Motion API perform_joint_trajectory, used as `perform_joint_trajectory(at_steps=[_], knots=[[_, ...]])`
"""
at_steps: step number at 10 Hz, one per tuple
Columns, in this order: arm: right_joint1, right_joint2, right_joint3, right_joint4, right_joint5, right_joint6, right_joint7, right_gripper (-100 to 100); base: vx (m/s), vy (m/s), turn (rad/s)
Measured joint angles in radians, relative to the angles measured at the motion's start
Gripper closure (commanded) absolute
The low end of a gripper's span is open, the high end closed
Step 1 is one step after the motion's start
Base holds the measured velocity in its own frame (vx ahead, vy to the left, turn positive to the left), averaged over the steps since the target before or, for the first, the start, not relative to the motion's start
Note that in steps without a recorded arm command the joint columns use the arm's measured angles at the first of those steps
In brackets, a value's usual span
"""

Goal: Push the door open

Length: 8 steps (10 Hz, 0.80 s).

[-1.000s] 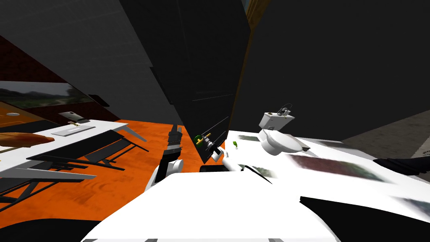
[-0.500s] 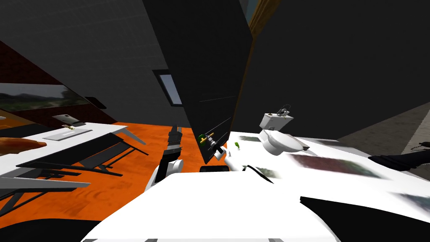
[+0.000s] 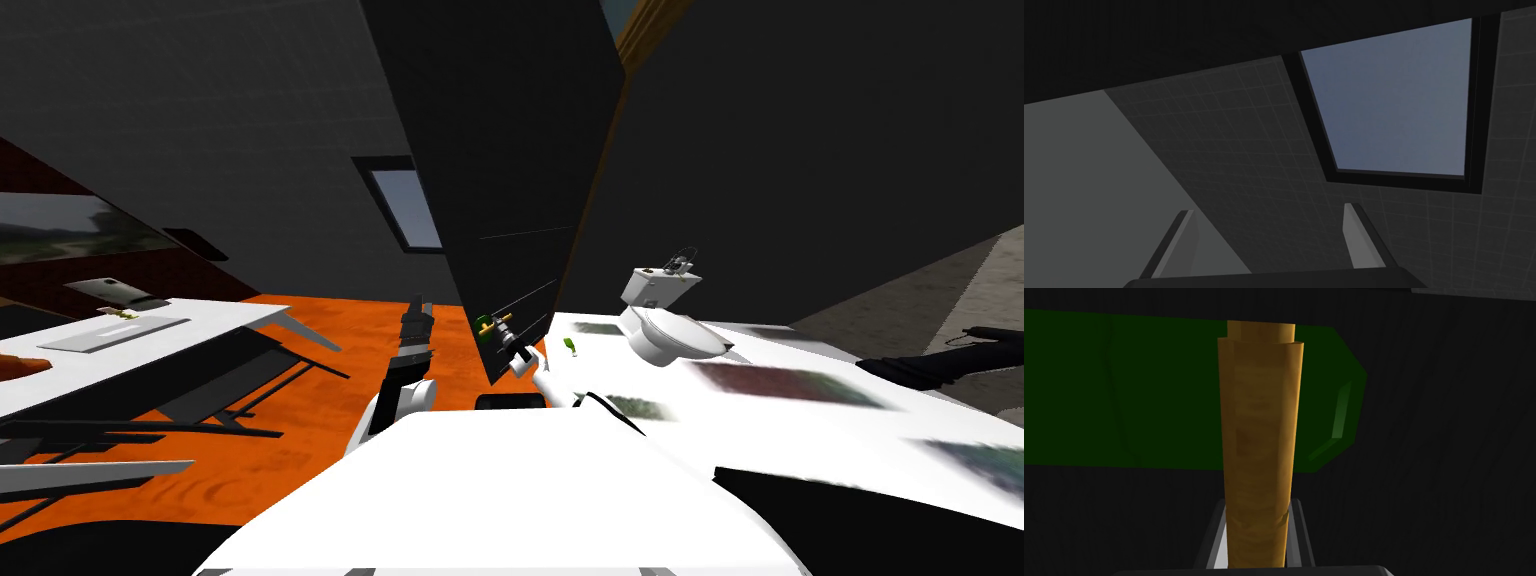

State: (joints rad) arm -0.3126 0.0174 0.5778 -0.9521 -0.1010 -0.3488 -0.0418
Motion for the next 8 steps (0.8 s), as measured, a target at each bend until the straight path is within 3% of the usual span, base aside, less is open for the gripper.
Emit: perform_joint_trajectory(at_steps=[2, 3, 5, 6, 8], knots=[[-0.002, 0.014, -0.019, 0.000, -0.002, 0.000, 0.002, 100, 0.054, 0.108, -0.034], [-0.013, 0.004, -0.027, 0.016, -0.003, -0.006, 0.002, 100, 0.069, 0.193, -0.071], [0.002, -0.029, -0.045, 0.007, -0.003, -0.011, 0.007, 100, 0.086, 0.209, -0.081], [0.014, -0.038, -0.057, -0.010, -0.003, 0.000, 0.011, 100, 0.080, 0.162, -0.046], [-0.003, -0.035, -0.085, 0.012, -0.005, -0.001, 0.018, 100, 0.075, 0.179, -0.059]])
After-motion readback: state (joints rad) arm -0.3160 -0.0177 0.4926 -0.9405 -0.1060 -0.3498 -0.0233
